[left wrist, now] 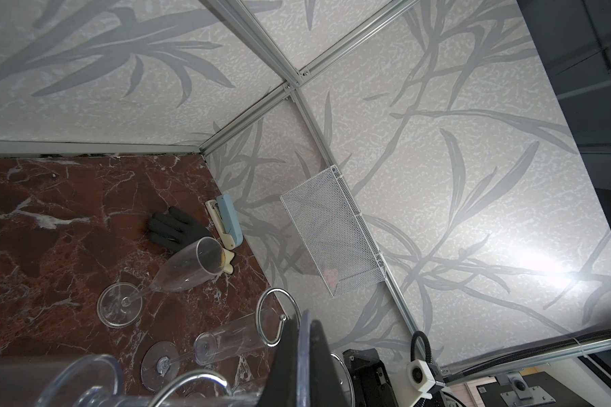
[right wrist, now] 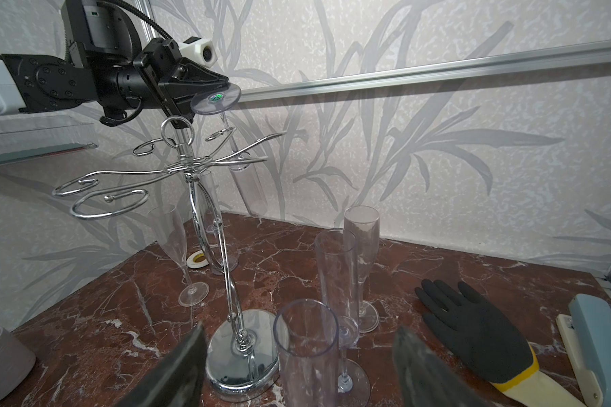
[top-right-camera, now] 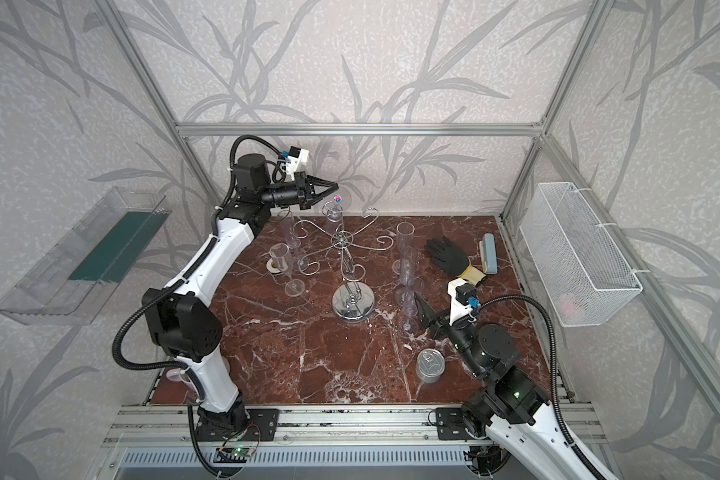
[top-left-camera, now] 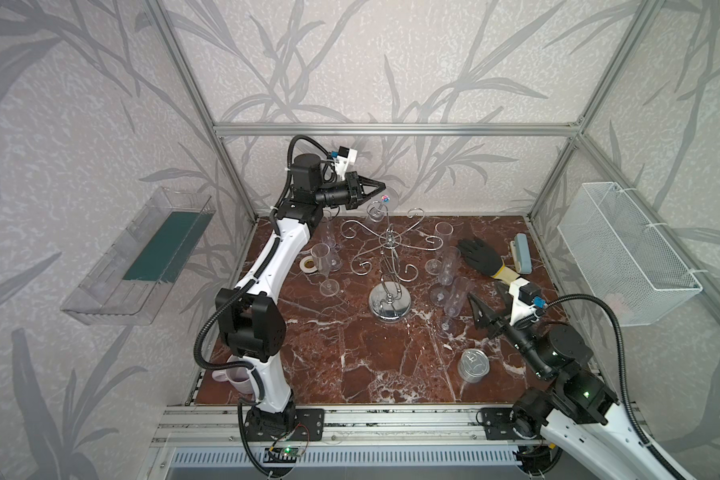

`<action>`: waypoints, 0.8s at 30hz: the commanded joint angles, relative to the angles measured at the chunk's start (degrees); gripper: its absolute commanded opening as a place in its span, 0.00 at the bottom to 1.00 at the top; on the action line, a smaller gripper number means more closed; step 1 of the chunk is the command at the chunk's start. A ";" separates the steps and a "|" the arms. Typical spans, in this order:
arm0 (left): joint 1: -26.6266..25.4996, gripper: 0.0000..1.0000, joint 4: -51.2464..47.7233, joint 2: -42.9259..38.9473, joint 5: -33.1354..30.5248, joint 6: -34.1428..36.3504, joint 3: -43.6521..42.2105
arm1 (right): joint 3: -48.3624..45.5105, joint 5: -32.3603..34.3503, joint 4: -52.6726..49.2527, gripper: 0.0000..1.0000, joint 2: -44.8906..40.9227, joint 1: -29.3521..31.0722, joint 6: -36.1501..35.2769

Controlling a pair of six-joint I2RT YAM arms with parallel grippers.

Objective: Take the wine glass off the wine glass rack

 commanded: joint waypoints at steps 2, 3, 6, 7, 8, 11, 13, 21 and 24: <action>-0.40 0.00 2.30 -2.19 2.78 -0.64 -0.45 | 0.03 -0.17 1.54 0.81 -0.01 -0.25 0.16; -0.40 0.00 2.18 -2.37 2.96 -0.64 -0.70 | 0.03 -0.15 1.54 0.81 -0.01 -0.25 0.16; -0.40 0.00 1.65 -2.86 3.27 -0.33 -1.40 | -0.19 0.05 1.55 0.81 -0.10 -0.30 0.27; -0.40 0.00 1.27 -3.07 3.27 -0.08 -1.52 | -0.23 0.12 1.56 0.81 -0.10 -0.27 0.17; -0.40 0.00 1.02 -3.20 3.36 0.22 -1.70 | -0.26 0.17 1.54 0.81 -0.17 -0.29 0.19; -0.40 0.00 0.38 -3.87 3.78 0.84 -2.08 | -0.24 0.31 1.40 0.81 -0.27 -0.29 0.11; -0.45 0.00 -0.87 -4.39 4.06 2.00 -2.24 | -0.32 0.42 1.16 0.81 -0.43 -0.30 0.14; -0.32 0.00 -5.89 -5.90 4.69 6.63 -2.55 | -0.94 0.76 1.09 0.81 -1.20 -0.26 0.58; -0.31 0.00 -5.77 -6.48 5.07 6.87 -3.45 | -0.96 0.80 0.75 0.81 -1.40 -0.24 0.52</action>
